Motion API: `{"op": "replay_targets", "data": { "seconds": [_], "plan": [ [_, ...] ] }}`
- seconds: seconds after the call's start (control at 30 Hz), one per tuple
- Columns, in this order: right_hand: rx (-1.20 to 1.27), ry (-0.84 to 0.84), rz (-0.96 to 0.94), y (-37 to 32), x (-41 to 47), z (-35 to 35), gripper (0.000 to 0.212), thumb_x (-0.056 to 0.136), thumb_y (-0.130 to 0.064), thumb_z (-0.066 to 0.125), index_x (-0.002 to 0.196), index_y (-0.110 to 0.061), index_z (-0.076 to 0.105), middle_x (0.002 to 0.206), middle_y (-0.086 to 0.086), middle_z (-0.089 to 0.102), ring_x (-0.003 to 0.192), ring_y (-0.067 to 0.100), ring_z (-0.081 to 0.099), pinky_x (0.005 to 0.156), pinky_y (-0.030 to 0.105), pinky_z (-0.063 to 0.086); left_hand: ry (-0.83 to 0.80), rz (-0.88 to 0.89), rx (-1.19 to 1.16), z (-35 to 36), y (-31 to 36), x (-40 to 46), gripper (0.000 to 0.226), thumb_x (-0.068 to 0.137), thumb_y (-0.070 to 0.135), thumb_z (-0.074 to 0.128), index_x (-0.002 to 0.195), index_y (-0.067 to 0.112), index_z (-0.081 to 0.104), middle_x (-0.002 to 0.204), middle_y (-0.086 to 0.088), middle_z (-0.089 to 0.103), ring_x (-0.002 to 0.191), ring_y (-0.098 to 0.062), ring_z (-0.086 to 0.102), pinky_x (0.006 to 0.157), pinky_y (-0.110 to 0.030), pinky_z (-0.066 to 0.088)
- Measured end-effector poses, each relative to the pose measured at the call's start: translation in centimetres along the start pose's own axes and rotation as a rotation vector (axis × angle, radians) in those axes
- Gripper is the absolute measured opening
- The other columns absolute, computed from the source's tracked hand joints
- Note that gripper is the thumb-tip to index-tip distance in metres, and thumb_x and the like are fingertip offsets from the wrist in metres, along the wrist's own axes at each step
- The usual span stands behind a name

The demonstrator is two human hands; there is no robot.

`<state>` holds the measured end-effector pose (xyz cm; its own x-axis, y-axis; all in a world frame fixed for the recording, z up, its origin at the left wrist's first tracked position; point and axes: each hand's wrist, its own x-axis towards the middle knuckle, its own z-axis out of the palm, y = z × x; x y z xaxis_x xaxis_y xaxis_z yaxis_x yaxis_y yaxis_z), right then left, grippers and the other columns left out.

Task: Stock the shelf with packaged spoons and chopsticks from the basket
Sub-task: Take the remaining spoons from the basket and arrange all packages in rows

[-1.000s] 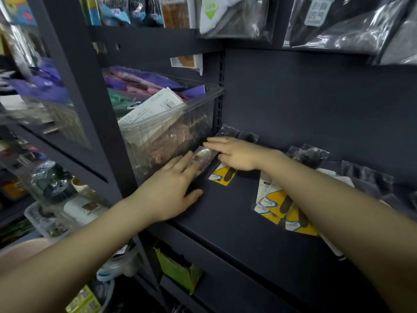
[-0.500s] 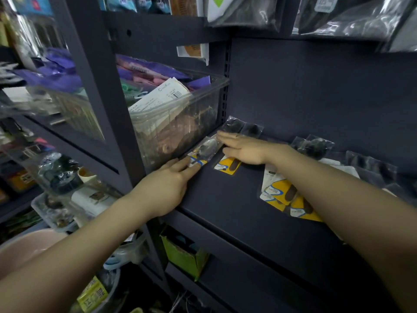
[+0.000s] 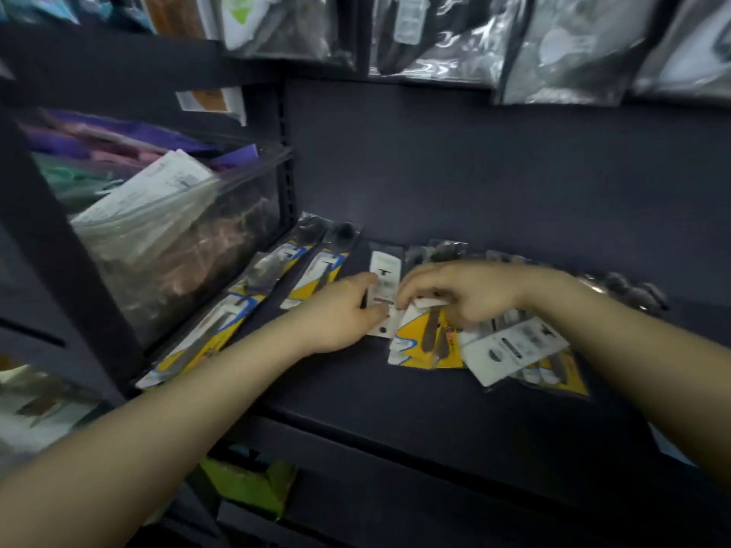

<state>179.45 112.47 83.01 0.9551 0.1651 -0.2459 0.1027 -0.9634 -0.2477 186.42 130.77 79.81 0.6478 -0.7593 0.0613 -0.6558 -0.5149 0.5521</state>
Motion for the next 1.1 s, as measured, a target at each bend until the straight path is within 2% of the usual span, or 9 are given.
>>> {"op": "replay_targets", "data": {
  "seconds": [0.13,0.3,0.5,0.63,0.73,0.83,0.9,1.0,1.1],
  "plan": [
    [-0.039,0.258,0.129,2.1,-2.0,0.9,0.06,0.08,0.002,0.053,0.137,-0.013,0.044,0.142,0.001,0.044,0.133,0.017,0.04,0.109,0.023,0.03,0.023,-0.156,-0.345,1.2,1.4,2.8,0.043,0.089,0.025,0.051,0.129,0.01,0.043,0.12,0.0,0.054,0.112,-0.022,0.054,0.088,-0.027,0.042],
    [-0.218,0.249,0.162,2.3,-3.9,1.8,0.045,0.085,-0.008,0.05,0.129,-0.011,0.049,0.132,0.007,0.051,0.122,0.023,0.048,0.1,0.039,0.041,0.121,-0.29,-0.596,1.8,1.1,5.9,0.03,0.074,0.008,0.067,0.101,0.0,0.058,0.101,-0.016,0.066,0.093,-0.03,0.063,0.076,-0.036,0.051],
    [-0.416,0.369,0.136,1.2,-4.0,2.4,0.05,0.086,-0.003,0.045,0.133,-0.02,0.047,0.131,0.003,0.054,0.118,0.027,0.052,0.092,0.04,0.045,0.178,-0.147,-0.308,1.0,2.3,5.5,0.021,0.076,0.003,0.053,0.096,0.001,0.061,0.095,-0.015,0.065,0.09,-0.031,0.062,0.07,-0.034,0.045],
    [-0.429,0.496,-0.046,0.3,-4.9,2.6,0.031,0.073,0.002,0.055,0.099,-0.012,0.064,0.091,0.005,0.068,0.086,0.031,0.064,0.074,0.038,0.05,0.299,0.052,0.134,-0.2,3.6,3.6,0.007,0.079,0.004,0.048,0.084,0.007,0.053,0.092,-0.014,0.052,0.09,-0.037,0.056,0.065,-0.033,0.037],
    [-0.458,0.453,-0.216,-0.4,-4.9,3.1,0.023,0.057,-0.001,0.055,0.073,-0.014,0.066,0.071,0.001,0.065,0.071,0.028,0.063,0.07,0.038,0.055,0.213,0.094,0.241,0.5,4.0,2.9,0.018,0.081,0.01,0.048,0.095,0.004,0.058,0.108,-0.02,0.049,0.096,-0.04,0.055,0.081,-0.041,0.046],
    [-0.356,0.457,-0.221,-0.5,-5.0,3.5,0.026,0.068,-0.009,0.042,0.065,-0.018,0.067,0.084,0.0,0.067,0.084,0.027,0.063,0.082,0.036,0.051,0.045,0.047,0.17,1.4,4.3,2.6,0.029,0.084,0.025,0.053,0.103,0.004,0.061,0.103,-0.017,0.055,0.086,-0.033,0.062,0.07,-0.034,0.049],
    [-0.252,0.51,-0.148,0.1,-5.2,4.1,0.027,0.078,-0.01,0.043,0.077,-0.017,0.069,0.105,0.004,0.066,0.101,0.027,0.06,0.089,0.037,0.047,-0.004,0.016,0.099,1.7,4.1,2.4,0.035,0.085,0.035,0.055,0.101,0.005,0.062,0.099,-0.014,0.061,0.08,-0.027,0.066,0.065,-0.033,0.053],
    [-0.007,0.572,0.167,1.5,-5.6,4.7,0.031,0.09,-0.014,0.052,0.121,-0.016,0.057,0.136,0.007,0.048,0.128,0.024,0.041,0.104,0.032,0.034,0.042,-0.009,0.115,1.5,3.2,2.5,0.046,0.084,0.039,0.056,0.121,0.011,0.052,0.122,-0.012,0.055,0.11,-0.027,0.054,0.088,-0.034,0.046],
    [0.25,0.597,0.511,2.1,-5.4,3.9,0.039,0.09,-0.033,0.056,0.119,-0.008,0.049,0.118,0.009,0.055,0.113,0.026,0.05,0.081,0.029,0.039,0.027,-0.118,0.217,1.2,2.4,2.8,0.057,0.085,0.045,0.053,0.127,0.008,0.043,0.131,-0.015,0.048,0.119,-0.031,0.047,0.095,-0.039,0.043]
  ]
}}
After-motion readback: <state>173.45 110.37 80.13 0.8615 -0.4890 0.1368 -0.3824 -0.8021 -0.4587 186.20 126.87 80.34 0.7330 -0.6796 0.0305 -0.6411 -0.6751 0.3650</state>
